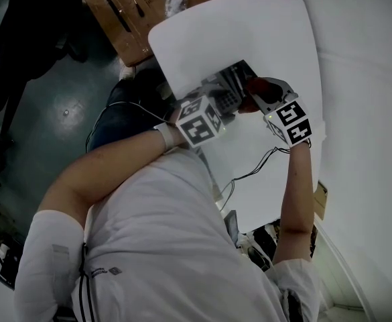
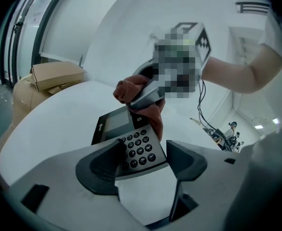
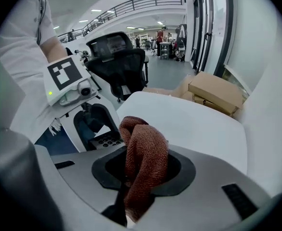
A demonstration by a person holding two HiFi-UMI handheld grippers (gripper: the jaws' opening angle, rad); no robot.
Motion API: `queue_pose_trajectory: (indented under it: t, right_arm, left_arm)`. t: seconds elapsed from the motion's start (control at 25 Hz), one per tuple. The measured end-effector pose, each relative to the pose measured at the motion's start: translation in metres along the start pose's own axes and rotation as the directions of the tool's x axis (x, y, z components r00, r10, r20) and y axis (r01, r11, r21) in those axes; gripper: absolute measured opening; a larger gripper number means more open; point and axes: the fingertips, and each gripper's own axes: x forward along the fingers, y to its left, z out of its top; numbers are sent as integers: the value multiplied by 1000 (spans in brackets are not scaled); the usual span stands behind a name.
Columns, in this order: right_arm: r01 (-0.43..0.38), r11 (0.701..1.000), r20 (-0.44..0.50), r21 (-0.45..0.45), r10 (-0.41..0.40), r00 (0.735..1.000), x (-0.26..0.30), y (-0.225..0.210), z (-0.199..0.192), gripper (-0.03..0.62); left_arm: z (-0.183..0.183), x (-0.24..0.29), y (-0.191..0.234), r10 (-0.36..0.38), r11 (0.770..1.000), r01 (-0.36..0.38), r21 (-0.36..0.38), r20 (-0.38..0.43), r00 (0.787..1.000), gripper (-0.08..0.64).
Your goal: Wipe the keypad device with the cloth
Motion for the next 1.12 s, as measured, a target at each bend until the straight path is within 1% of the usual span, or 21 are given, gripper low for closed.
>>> queue_pose_trajectory:
  t: [0.16, 0.28, 0.36, 0.44, 0.56, 0.8, 0.96, 1.12]
  right_arm:
    - [-45, 998, -2, -40, 45, 999, -1, 20, 0, 104]
    - [-85, 995, -31, -47, 83, 996, 2, 27, -1, 104]
    - [-112, 993, -69, -25, 110, 992, 6, 26, -3, 104]
    - [-140, 990, -116, 21, 142, 983, 11, 24, -5, 104]
    - [-176, 983, -198, 49, 183, 963, 20, 23, -7, 103]
    - [-238, 971, -334, 35, 236, 912, 34, 26, -10, 103]
    - [-262, 964, -391, 38, 255, 884, 41, 26, -9, 101]
    - [-286, 956, -414, 60, 285, 865, 50, 26, -9, 101]
  left_arm:
    - [2, 0, -1, -8, 1000, 8, 4, 18, 1000, 298]
    - [2, 0, -1, -9, 1000, 9, 4, 20, 1000, 298]
    - [2, 0, 0, -7, 1000, 7, 4, 20, 1000, 298]
    - [2, 0, 0, -8, 1000, 8, 5, 23, 1000, 298]
    - [1, 1, 2, -11, 1000, 11, 5, 26, 1000, 299]
    - [0, 2, 2, -15, 1000, 15, 6, 33, 999, 298]
    - [1, 0, 1, -17, 1000, 17, 7, 40, 999, 298]
    - [0, 0, 0, -18, 1000, 18, 6, 42, 999, 298]
